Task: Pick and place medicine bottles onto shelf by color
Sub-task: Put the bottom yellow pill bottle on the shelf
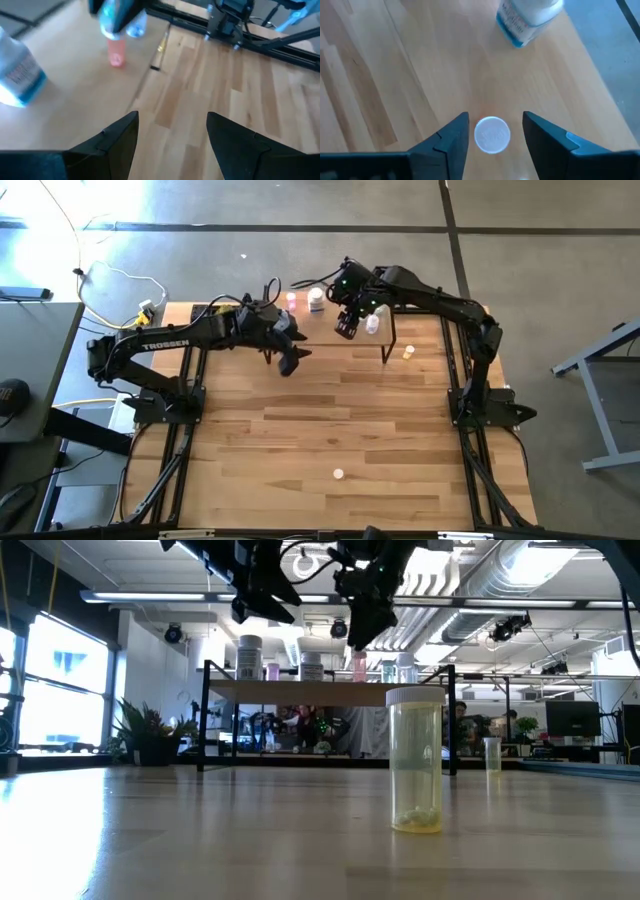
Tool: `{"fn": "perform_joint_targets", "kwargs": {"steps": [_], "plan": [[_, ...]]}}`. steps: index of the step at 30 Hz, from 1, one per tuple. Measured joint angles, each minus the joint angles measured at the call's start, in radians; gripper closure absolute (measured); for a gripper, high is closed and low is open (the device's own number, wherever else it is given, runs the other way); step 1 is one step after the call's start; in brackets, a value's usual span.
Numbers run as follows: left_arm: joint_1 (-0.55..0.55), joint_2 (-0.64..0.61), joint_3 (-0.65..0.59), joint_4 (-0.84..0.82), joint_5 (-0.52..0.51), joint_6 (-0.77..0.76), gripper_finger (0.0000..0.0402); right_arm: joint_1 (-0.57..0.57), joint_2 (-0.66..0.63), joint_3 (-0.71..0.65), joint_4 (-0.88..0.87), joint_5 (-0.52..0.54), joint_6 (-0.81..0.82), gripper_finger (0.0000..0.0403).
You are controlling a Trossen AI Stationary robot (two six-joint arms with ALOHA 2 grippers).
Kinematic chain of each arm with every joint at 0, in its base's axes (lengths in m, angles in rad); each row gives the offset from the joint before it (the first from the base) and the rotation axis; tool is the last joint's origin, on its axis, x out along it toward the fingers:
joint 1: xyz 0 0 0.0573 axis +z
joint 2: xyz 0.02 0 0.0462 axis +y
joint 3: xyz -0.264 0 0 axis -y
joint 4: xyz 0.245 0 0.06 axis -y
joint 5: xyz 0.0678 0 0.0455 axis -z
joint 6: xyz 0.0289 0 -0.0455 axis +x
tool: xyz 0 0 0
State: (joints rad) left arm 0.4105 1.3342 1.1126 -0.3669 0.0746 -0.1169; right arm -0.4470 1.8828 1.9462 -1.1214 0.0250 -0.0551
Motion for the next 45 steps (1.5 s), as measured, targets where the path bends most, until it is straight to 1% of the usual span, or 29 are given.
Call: {"fn": "perform_joint_targets", "kwargs": {"steps": [3,6,13,15,17,20,27,31,34,39,42,45], "plan": [[-0.022,0.0,0.0,-0.02,0.011,-0.011,0.0179,0.008,0.0,0.053,-0.046,0.0,0.024,0.0226],[-0.063,0.0,0.0,-0.039,0.011,0.019,0.0179,0.022,0.0,0.103,-0.071,0.0,0.036,0.0226],[-0.201,0.0,-0.001,-0.045,-0.002,0.044,0.0179,0.066,-0.001,0.221,-0.173,-0.001,0.103,0.0226],[-0.24,-0.001,-0.019,-0.024,-0.009,0.046,0.0179,0.085,-0.002,0.245,-0.196,0.001,0.122,0.0226],[-0.277,-0.001,-0.052,0.009,-0.008,0.021,0.0179,0.11,-0.007,0.256,-0.212,0.013,0.145,0.0226],[-0.334,-0.001,-0.1,0.064,-0.011,0.006,0.0179,0.152,-0.031,0.259,-0.21,0.057,0.188,0.0226],[-0.453,-0.001,-0.227,0.289,-0.013,-0.029,0.0179,0.26,-0.1,0.258,-0.217,0.213,0.302,0.0226],[-0.514,-0.001,-0.298,0.404,-0.076,-0.029,0.0179,0.306,-0.134,0.258,-0.223,0.29,0.358,0.0226],[-0.546,0.0,-0.346,0.484,-0.117,-0.018,0.0179,0.329,-0.153,0.258,-0.225,0.31,0.393,0.0226],[-0.585,0.003,-0.368,0.532,-0.114,0.065,0.0179,0.353,-0.174,0.257,-0.225,0.312,0.446,0.0226],[-0.608,0.03,-0.368,0.573,-0.113,0.076,0.0179,0.362,-0.176,0.257,-0.224,0.312,0.466,0.0226],[-0.632,0.087,-0.368,0.656,-0.113,0.075,0.0179,0.37,-0.177,0.257,-0.222,0.311,0.476,0.0226]]}}
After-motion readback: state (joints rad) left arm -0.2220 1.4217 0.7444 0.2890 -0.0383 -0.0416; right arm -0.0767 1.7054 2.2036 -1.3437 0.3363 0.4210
